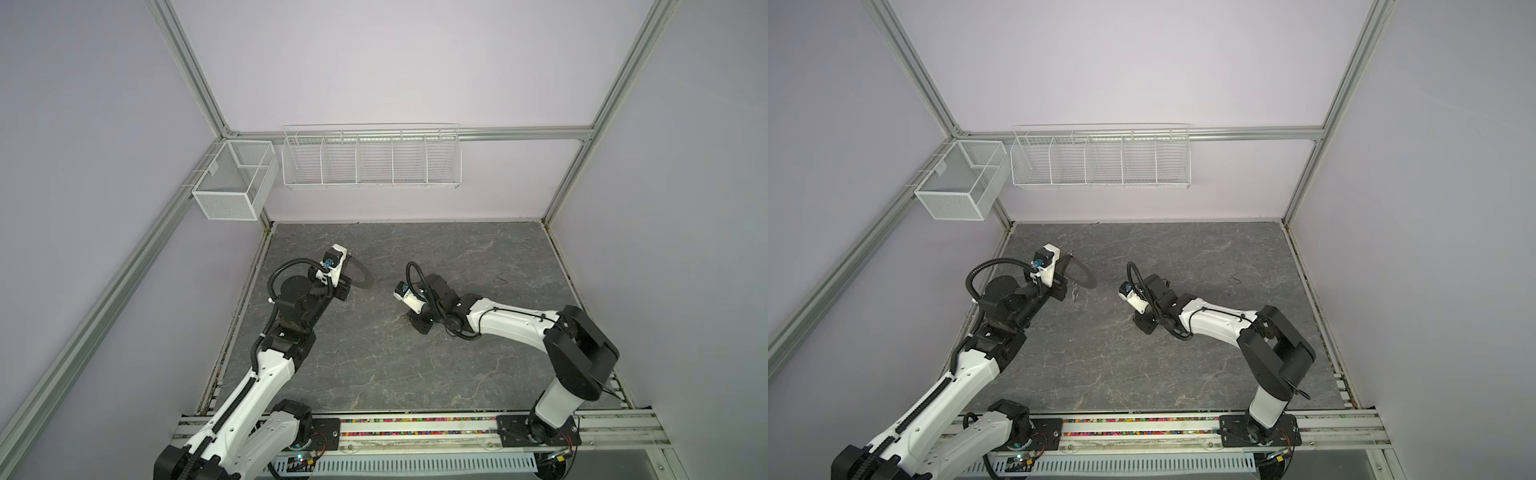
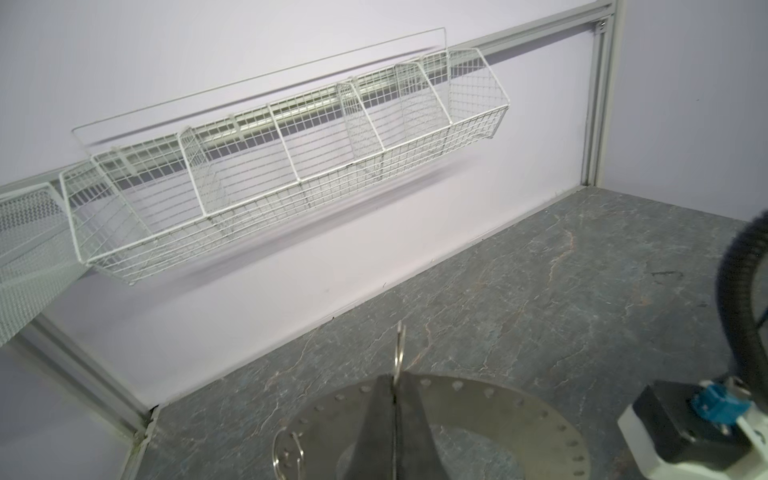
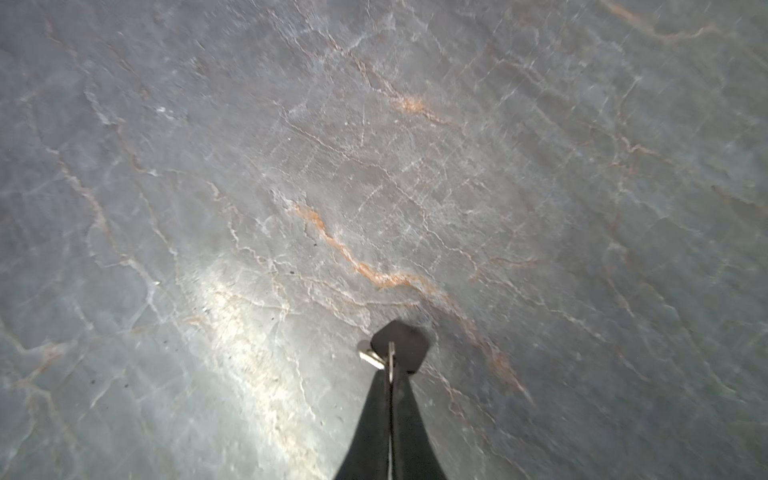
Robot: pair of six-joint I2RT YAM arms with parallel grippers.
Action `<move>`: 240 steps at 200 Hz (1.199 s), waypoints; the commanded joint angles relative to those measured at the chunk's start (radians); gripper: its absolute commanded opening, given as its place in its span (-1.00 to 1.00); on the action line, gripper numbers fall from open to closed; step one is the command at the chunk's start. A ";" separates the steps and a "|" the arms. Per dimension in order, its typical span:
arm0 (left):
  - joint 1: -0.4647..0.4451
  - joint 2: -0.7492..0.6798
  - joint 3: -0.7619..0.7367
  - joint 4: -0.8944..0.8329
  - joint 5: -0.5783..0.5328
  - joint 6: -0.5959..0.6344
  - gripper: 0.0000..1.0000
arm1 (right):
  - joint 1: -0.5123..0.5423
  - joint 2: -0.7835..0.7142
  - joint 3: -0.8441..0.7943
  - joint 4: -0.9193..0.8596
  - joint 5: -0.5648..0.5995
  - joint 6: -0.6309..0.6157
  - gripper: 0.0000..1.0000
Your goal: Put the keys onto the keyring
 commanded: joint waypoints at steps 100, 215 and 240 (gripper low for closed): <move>-0.135 0.104 -0.003 0.128 0.387 0.370 -1.00 | -0.159 -0.264 0.059 -0.173 -0.318 -0.323 -0.86; -0.164 0.241 0.132 -0.104 0.622 0.349 -1.00 | -0.160 -0.415 -0.029 -0.158 -0.292 -0.538 -0.86; -0.170 0.258 0.148 -0.141 0.651 0.333 -1.00 | -0.159 -0.428 -0.043 -0.134 -0.285 -0.558 -0.87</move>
